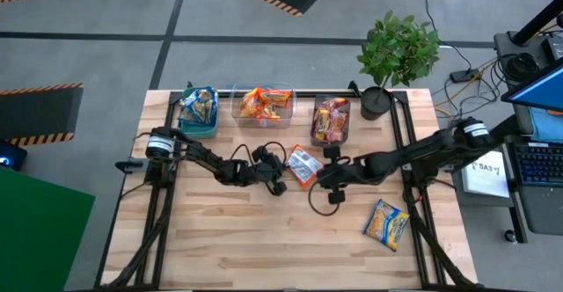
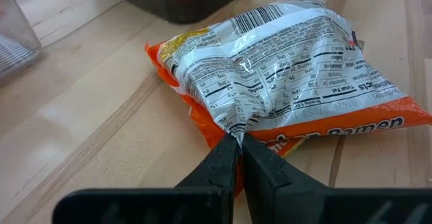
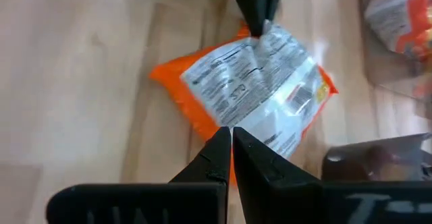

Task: Sort Maruchan noodles
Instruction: Put the orange noodle pack into the transparent bin

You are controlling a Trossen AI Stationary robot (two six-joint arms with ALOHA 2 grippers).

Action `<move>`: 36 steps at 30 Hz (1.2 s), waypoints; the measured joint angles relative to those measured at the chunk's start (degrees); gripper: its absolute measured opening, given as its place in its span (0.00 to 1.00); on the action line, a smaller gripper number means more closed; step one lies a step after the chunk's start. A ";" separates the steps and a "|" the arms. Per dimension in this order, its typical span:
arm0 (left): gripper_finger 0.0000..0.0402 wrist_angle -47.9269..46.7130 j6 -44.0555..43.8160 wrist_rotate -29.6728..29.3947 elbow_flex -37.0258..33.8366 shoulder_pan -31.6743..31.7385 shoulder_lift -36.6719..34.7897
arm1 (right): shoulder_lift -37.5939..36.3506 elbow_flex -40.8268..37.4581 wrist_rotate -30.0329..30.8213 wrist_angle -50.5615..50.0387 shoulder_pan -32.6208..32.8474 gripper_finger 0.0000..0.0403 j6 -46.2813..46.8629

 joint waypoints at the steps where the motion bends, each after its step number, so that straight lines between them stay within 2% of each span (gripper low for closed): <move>1: 0.00 0.03 0.00 0.00 0.00 0.00 0.00 | 0.96 0.66 1.24 0.10 0.00 0.02 0.48; 5: 0.00 0.10 0.00 0.00 -0.02 0.00 0.00 | 3.94 3.08 3.63 -0.15 -0.02 0.04 -0.03; 8: 0.00 0.14 -0.07 -0.02 -0.02 0.00 0.00 | 5.75 4.79 4.04 -0.31 0.00 0.10 -1.50; 18: 0.00 0.20 -0.20 -0.04 0.02 0.00 0.01 | 9.76 11.37 4.22 -10.87 0.00 0.44 -3.56; 22: 0.00 0.20 -0.40 -0.04 0.02 0.00 0.01 | 11.69 11.60 4.17 -12.48 0.00 0.53 -3.56; 28: 0.00 0.20 -0.61 -0.07 0.07 0.00 0.00 | 15.78 10.92 4.10 -12.21 0.00 0.60 -3.56; 36: 0.00 0.44 -0.61 0.01 0.07 -0.01 0.01 | 19.70 13.43 8.43 -11.61 0.07 0.61 -1.57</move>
